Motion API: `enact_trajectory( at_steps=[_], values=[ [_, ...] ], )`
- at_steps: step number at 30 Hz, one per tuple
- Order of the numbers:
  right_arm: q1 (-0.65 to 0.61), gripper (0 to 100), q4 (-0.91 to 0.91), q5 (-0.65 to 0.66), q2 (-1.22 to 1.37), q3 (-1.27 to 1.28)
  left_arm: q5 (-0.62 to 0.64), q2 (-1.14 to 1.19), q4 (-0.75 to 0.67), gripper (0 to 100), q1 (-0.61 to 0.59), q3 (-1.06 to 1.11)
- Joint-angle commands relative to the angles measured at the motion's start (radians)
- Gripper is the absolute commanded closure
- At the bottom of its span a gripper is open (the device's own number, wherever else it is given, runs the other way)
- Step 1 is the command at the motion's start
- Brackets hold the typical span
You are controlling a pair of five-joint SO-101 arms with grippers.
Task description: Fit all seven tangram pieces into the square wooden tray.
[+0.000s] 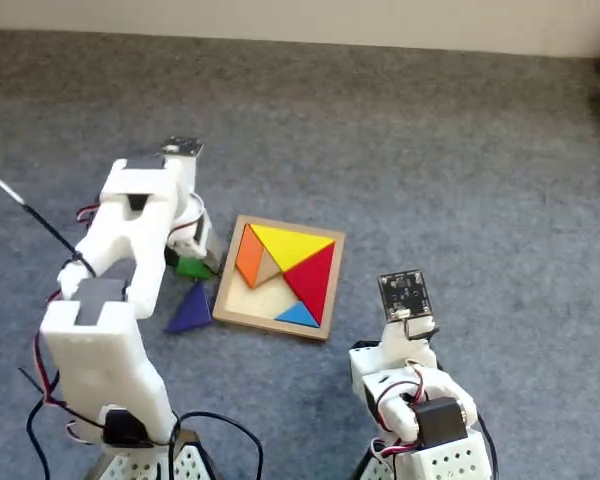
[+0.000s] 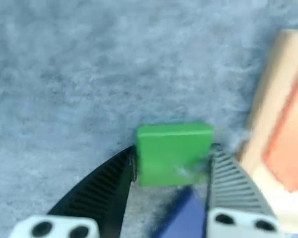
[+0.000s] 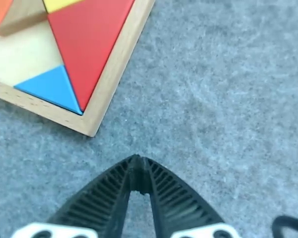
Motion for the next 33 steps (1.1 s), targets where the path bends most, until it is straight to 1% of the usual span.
enact_trajectory(
  at_steps=[1, 10, 13, 17, 20, 23, 27, 30, 33],
  values=[
    [-0.01, 98.8, 0.004, 0.009, -0.018, 0.113, -0.011, 0.051, 0.028, 87, 0.018, -0.096],
    [-0.01, 98.8, 0.004, 0.009, -0.018, 0.113, -0.011, 0.051, 0.028, 94, 0.021, -0.093],
    [-0.01, 98.8, 0.004, 0.009, -0.018, 0.113, -0.011, 0.01, 0.028, 94, 0.03, -0.084],
    [-0.01, 98.8, 0.004, 0.009, -0.018, 0.113, -0.011, -0.145, 0.017, 94, 0.031, 0.022],
    [-0.01, 98.8, 0.004, 0.009, -0.018, 0.113, -0.012, -0.297, -0.058, 94, 0.062, 0.156],
    [-0.01, 98.8, 0.004, 0.009, -0.018, 0.113, -0.054, -0.46, -0.15, 94, 0.113, 0.32],
    [-0.01, 98.8, 0.004, 0.009, -0.018, 0.113, -0.058, -0.662, -0.244, 94, 0.183, 0.503],
    [-0.01, 98.8, 0.004, 0.009, -0.018, 0.113, -0.058, -0.768, -0.285, 94, 0.222, 0.579],
    [-0.01, 98.8, 0.004, 0.009, -0.018, 0.113, -0.058, -0.796, -0.299, 94, 0.259, 0.602]
  ],
)
